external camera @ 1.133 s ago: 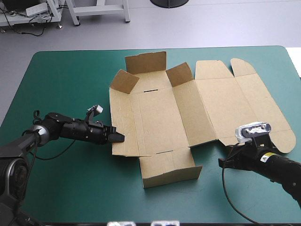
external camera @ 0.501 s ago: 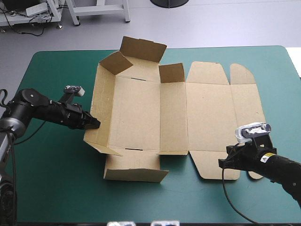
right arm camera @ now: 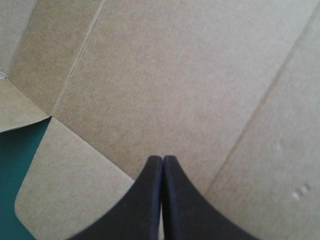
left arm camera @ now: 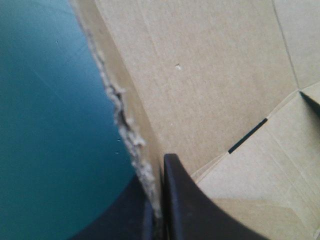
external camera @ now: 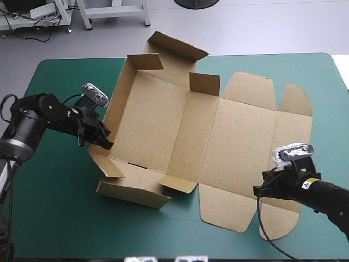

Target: Fold the box

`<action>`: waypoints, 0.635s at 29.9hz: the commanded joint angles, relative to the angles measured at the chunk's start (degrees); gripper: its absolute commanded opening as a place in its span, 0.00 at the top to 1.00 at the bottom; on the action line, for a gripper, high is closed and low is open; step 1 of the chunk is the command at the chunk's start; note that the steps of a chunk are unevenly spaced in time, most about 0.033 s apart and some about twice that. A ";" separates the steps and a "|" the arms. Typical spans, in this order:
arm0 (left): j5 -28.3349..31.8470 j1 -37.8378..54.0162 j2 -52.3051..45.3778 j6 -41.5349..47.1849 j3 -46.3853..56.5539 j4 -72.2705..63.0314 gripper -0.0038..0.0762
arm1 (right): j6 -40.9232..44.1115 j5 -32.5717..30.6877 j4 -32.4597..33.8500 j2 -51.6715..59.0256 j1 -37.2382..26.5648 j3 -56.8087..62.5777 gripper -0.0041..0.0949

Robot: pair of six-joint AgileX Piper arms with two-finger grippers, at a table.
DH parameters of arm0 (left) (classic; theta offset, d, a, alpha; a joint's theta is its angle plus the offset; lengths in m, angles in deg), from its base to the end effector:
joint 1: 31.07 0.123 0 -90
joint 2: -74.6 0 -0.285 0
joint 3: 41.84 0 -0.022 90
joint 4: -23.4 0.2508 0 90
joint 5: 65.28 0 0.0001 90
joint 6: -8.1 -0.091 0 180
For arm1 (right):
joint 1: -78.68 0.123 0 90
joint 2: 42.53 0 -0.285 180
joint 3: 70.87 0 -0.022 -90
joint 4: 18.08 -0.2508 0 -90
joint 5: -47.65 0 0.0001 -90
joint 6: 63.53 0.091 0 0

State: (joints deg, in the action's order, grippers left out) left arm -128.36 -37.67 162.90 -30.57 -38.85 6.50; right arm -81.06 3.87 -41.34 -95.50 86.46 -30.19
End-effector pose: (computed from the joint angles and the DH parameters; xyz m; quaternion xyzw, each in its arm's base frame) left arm 0.2775 -0.0559 0.3456 0.3381 0.9040 -0.0764 0.2502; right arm 0.1372 0.0439 0.2945 -0.1170 0.9091 0.1519 0.3698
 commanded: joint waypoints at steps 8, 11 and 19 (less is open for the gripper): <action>4.33 -6.35 -1.91 -0.05 -3.85 12.10 0.96 | -0.25 1.26 -0.95 0.04 -0.25 -1.89 0.98; 7.67 -6.35 -1.91 -1.18 -4.88 12.33 0.96 | -0.25 1.11 -0.95 0.04 -0.25 -1.89 0.98; 18.31 -10.41 -1.82 -3.17 -5.38 17.76 0.96 | -0.25 0.07 -1.07 0.04 -0.25 -1.89 0.98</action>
State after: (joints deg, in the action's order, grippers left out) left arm -116.02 -46.12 162.99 -33.25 -42.14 23.40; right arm -81.06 2.29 -41.34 -95.50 86.46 -30.19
